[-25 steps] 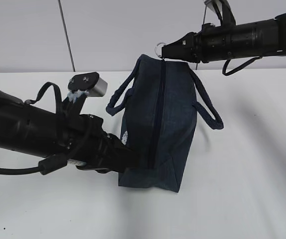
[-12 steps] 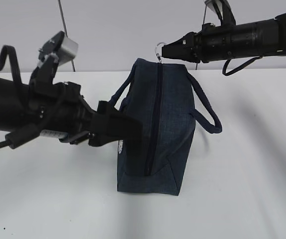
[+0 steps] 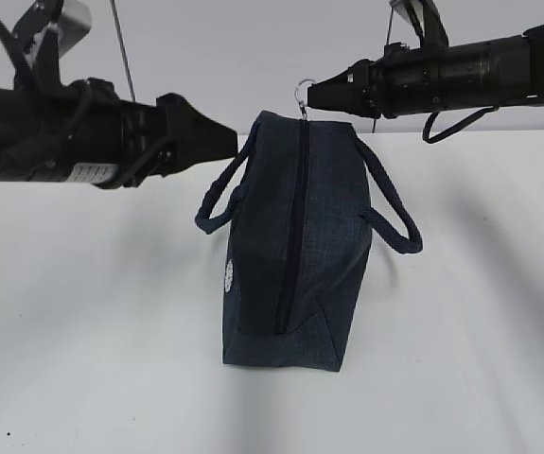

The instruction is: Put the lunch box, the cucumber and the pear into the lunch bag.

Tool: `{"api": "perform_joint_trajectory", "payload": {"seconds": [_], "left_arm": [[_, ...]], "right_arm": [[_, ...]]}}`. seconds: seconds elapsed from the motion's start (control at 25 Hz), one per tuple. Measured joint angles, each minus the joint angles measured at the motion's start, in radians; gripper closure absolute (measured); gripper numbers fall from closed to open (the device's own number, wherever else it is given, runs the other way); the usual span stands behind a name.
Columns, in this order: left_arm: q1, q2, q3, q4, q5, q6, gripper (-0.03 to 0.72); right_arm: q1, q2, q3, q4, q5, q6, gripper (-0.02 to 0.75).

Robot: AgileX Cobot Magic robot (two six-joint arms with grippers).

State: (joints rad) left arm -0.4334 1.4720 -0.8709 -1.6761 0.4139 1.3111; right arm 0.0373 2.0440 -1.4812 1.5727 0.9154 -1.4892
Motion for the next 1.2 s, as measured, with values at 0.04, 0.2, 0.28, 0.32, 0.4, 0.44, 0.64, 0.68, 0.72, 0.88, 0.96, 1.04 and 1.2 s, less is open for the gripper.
{"api": "perform_joint_trajectory", "payload": {"seconds": [0.04,0.2,0.28,0.32,0.4,0.44,0.64,0.68,0.72,0.88,0.96,1.04,1.2], "left_arm": [[0.0,0.02,-0.03,-0.001,0.0,0.001,0.185],[0.0,0.126,-0.141,-0.001,-0.004,0.003,0.224],[0.0,0.183,-0.198,-0.001,-0.005,0.003,0.235],[0.0,0.212,-0.224,-0.001,-0.005,0.003,0.239],[0.0,0.26,-0.263,-0.001,-0.005,0.003,0.243],[0.0,0.282,-0.279,0.0,-0.005,0.003,0.244],[0.0,0.349,-0.327,0.001,0.022,0.003,0.265],[0.0,0.354,-0.327,0.001,0.022,0.003,0.286],[0.0,0.358,-0.328,0.002,0.022,0.003,0.312],[0.0,0.362,-0.331,0.04,0.024,0.003,0.516],[0.0,0.362,-0.332,0.051,0.034,0.003,0.631],[0.0,0.362,-0.332,0.055,0.055,0.011,0.662],[0.0,0.362,-0.332,0.08,0.123,0.033,0.67]], "right_arm": [[0.0,0.0,0.0,0.001,0.0,0.0,0.732],[0.0,0.0,0.0,0.002,0.0,0.0,0.732],[0.0,0.0,0.0,0.004,0.0,0.0,0.732],[0.0,0.0,0.0,0.004,0.0,0.0,0.732],[0.0,0.0,0.0,0.005,0.0,0.0,0.732],[0.0,0.0,0.0,0.005,0.0,0.0,0.732],[0.0,0.0,0.0,0.009,0.0,0.0,0.732],[0.0,0.0,0.0,0.009,0.0,0.0,0.732],[0.0,0.0,0.0,0.009,0.0,0.0,0.732],[0.0,0.0,0.0,0.009,0.0,0.0,0.732],[0.0,0.0,0.0,0.009,0.0,0.0,0.732],[0.0,0.0,0.0,0.009,0.0,0.0,0.732],[-0.002,0.0,0.0,0.009,-0.002,0.002,0.732]]}}
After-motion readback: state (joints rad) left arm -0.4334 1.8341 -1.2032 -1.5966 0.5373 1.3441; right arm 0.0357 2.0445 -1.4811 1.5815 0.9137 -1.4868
